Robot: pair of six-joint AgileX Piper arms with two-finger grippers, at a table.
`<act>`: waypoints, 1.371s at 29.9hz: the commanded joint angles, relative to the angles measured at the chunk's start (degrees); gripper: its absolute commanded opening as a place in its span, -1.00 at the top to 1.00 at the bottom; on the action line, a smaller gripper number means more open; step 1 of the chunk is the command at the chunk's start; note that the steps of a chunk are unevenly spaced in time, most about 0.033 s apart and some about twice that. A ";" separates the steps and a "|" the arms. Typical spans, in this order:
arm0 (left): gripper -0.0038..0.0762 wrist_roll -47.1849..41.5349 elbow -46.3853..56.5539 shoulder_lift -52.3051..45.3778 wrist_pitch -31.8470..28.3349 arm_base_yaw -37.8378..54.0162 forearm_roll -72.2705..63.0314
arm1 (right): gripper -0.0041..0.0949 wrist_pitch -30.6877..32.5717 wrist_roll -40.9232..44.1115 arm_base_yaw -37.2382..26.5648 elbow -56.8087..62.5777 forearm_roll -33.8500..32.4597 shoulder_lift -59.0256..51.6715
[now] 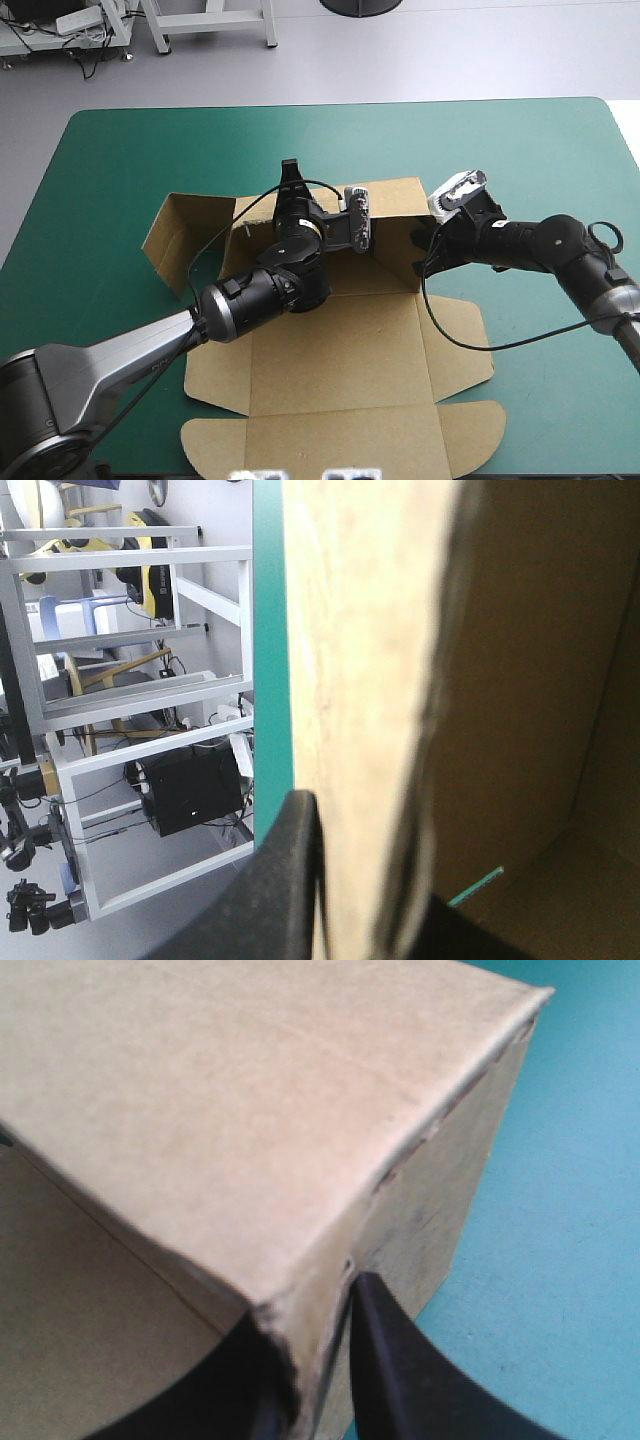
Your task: Fold the box
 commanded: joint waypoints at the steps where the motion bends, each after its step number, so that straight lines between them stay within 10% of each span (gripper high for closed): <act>1: 0.93 0.13 -1.09 -1.81 -0.30 -0.79 -4.84 | 0.95 1.78 -0.90 0.23 -1.49 3.13 -1.57; 13: 0.80 2.18 -1.09 -1.92 0.97 -0.79 -7.49 | 0.95 3.75 -0.90 0.23 -1.49 3.13 -1.57; 23: -0.59 -1.87 -1.46 -6.36 0.91 -3.81 -9.76 | 0.95 3.50 0.19 0.23 -1.49 2.91 -1.57; 41: -0.42 -10.47 -2.33 -15.23 -1.61 -7.47 -15.01 | 0.95 0.76 6.79 0.23 -1.49 -4.03 -1.57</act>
